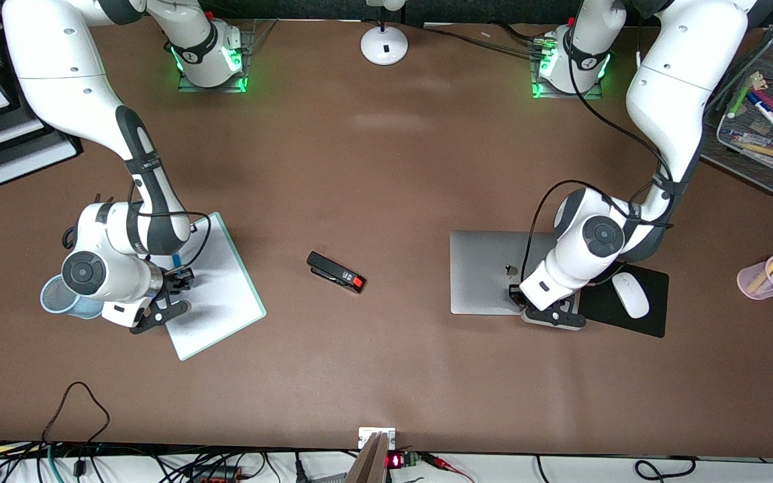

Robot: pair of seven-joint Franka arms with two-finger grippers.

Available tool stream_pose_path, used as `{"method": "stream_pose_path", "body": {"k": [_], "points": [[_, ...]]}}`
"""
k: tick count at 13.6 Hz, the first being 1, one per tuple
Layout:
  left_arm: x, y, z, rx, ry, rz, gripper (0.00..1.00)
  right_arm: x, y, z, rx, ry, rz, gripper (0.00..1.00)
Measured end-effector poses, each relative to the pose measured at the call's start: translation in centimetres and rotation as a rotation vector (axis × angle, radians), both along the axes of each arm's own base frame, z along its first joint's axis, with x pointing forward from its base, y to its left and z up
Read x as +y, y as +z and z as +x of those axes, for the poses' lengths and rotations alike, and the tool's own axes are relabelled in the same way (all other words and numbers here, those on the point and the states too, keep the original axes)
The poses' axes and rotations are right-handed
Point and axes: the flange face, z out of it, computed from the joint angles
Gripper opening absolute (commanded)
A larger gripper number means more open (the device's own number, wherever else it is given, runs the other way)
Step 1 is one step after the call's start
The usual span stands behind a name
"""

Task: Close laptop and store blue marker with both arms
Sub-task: 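Push the laptop lid down with the left gripper while the right gripper holds the marker, then lift the left gripper off the closed laptop while the right gripper carries the marker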

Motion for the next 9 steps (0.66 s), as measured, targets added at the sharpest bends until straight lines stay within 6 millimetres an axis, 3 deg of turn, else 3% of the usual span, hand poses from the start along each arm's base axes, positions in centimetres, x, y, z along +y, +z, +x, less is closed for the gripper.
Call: {"method": "stream_pose_path", "body": {"k": [9], "points": [[0.16, -0.39, 0.06, 0.001, 0.003, 0.000, 0.01, 0.21, -0.12, -0.03, 0.002, 0.003, 0.001, 0.09]]}}
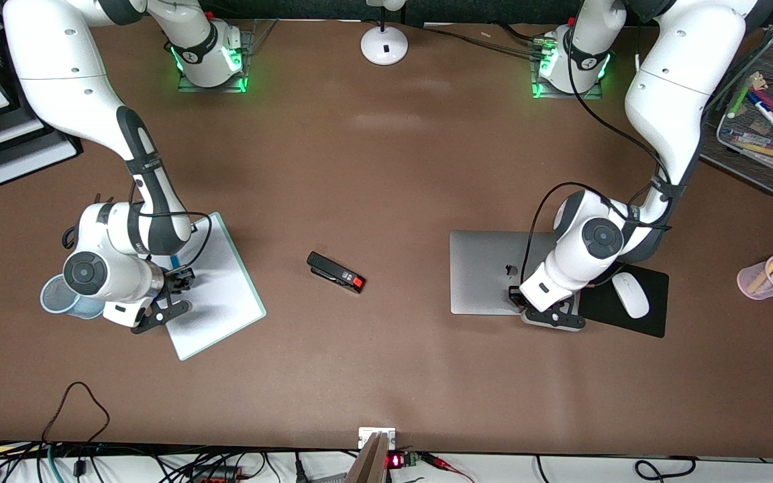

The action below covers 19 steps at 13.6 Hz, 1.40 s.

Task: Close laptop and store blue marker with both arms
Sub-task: 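Lift the left gripper off the closed laptop while the right gripper carries the marker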

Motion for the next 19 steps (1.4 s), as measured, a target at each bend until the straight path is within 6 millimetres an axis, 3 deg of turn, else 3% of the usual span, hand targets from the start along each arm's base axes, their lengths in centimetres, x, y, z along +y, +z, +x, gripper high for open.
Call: {"method": "stream_pose_path", "body": {"k": [3, 6, 9, 11, 13, 16, 19], "points": [[0.0, -0.2, 0.0, 0.002, 0.000, 0.000, 0.01, 0.4, 0.4, 0.3, -0.012, 0.005, 0.004, 0.08], [0.0, -0.2, 0.0, 0.002, 0.000, 0.000, 0.01, 0.9, 2.6, 1.6, -0.061, 0.012, 0.010, 0.06], [0.1, 0.1, -0.1, 0.021, -0.001, 0.010, 0.01, 2.5, 8.0, 3.0, -0.149, 0.066, 0.034, 0.06], [0.1, 1.7, -0.2, 0.068, -0.007, 0.039, 0.01, 3.3, 12.6, 3.2, -0.209, 0.142, 0.045, 0.06], [-0.3, 5.5, -0.7, 0.129, -0.021, 0.084, 0.01, 2.9, 16.6, 3.3, -0.260, 0.230, 0.048, 0.06], [-0.7, 14.0, -2.5, 0.203, -0.038, 0.166, 0.01, 1.6, 21.7, 3.0, -0.328, 0.314, 0.074, 0.06], [-0.5, 20.3, -5.0, 0.261, -0.031, 0.223, 0.08, -1.7, 25.0, 2.8, -0.389, 0.399, 0.153, 0.06]]}}
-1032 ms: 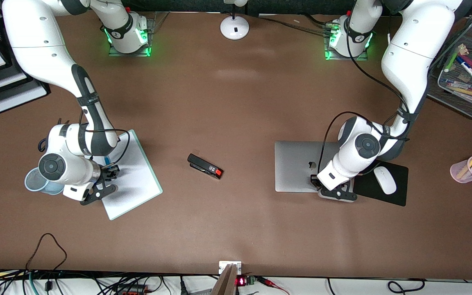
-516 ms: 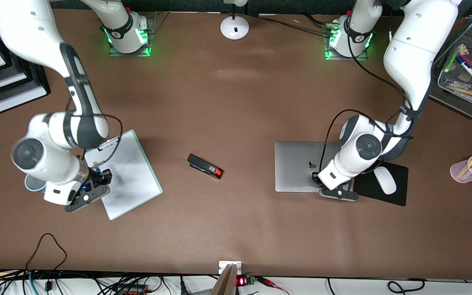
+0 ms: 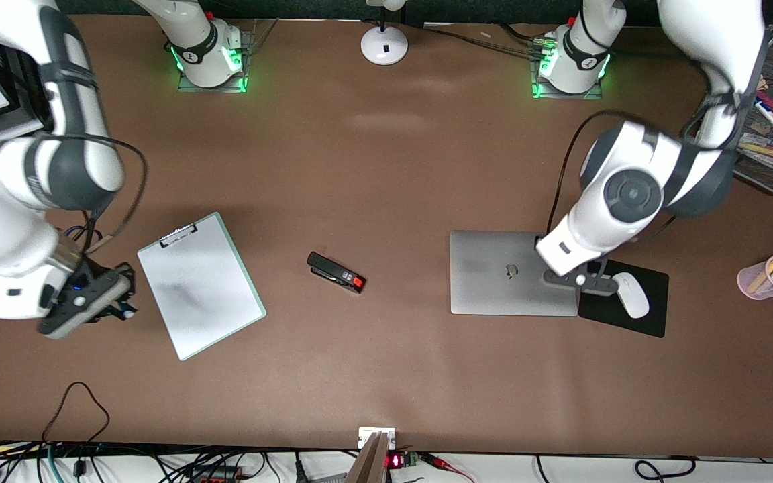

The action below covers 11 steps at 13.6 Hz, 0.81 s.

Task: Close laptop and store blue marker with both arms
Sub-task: 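Lift the left gripper off the closed laptop while the right gripper carries the marker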

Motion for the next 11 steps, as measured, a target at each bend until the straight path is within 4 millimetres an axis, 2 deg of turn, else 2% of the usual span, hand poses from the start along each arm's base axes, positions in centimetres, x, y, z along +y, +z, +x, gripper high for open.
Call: {"method": "stream_pose_path", "body": {"k": [2, 3, 4, 5, 6, 9, 11], "points": [[0.1, 3.8, -1.7, 0.031, 0.021, -0.012, 0.13, -4.0, 0.4, 0.0, -0.036, 0.092, 0.058, 0.06], [0.2, 5.6, -2.5, 0.034, 0.024, -0.011, 0.21, -6.0, 0.3, -0.1, -0.057, 0.144, 0.080, 0.06], [0.4, 7.5, -3.3, 0.038, 0.027, -0.004, 0.47, -8.0, 0.3, -0.3, -0.082, 0.196, 0.097, 0.06], [0.7, 9.4, -4.1, 0.039, 0.024, 0.003, 0.81, -9.8, 0.3, -0.5, -0.108, 0.239, 0.113, 0.06], [0.8, 11.3, -4.8, 0.033, 0.015, 0.008, 1.00, -11.6, 0.1, -0.8, -0.122, 0.269, 0.137, 0.06], [1.3, 15.6, -5.5, 0.005, 0.010, 0.008, 1.00, -16.4, -0.4, -2.3, -0.127, 0.321, 0.233, 0.06], [1.8, 16.6, -5.3, -0.006, 0.020, -0.003, 1.00, -19.0, -0.4, -3.3, -0.149, 0.356, 0.298, 0.06]]}}
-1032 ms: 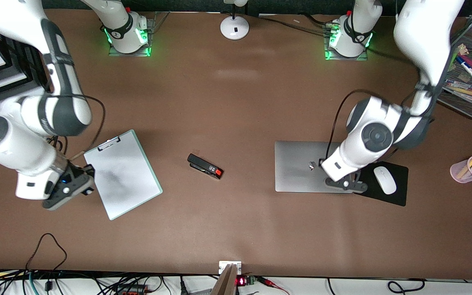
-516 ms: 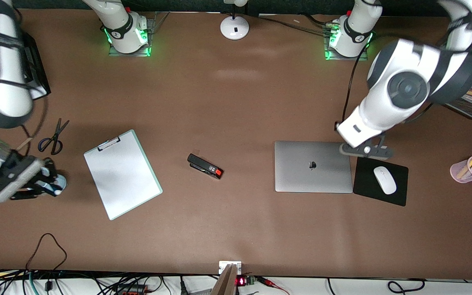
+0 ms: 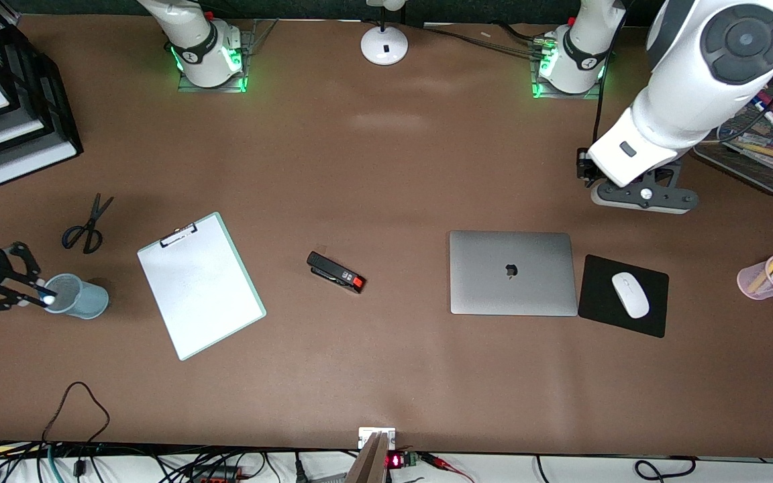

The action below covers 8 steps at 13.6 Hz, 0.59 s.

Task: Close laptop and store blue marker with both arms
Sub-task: 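Lift the left gripper off the closed laptop while the right gripper carries the marker, then move the blue marker over the light blue cup with the right gripper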

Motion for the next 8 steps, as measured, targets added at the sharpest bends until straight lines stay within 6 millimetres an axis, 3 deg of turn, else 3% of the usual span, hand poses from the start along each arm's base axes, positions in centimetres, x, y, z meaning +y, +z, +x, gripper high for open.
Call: {"method": "stream_pose_path", "body": {"k": [2, 5, 8], "points": [[1.7, 1.0, 0.4, -0.016, 0.035, -0.014, 1.00, -2.3, -0.7, -1.1, -0.003, 0.039, 0.066, 0.06], [6.1, 3.8, -0.4, -0.065, 0.100, -0.020, 1.00, -5.5, -3.7, -2.3, -0.004, 0.090, 0.130, 0.06], [9.6, 4.7, -1.5, -0.090, 0.097, -0.035, 1.00, -6.3, -7.1, -2.9, 0.003, 0.173, 0.167, 0.06]]}}
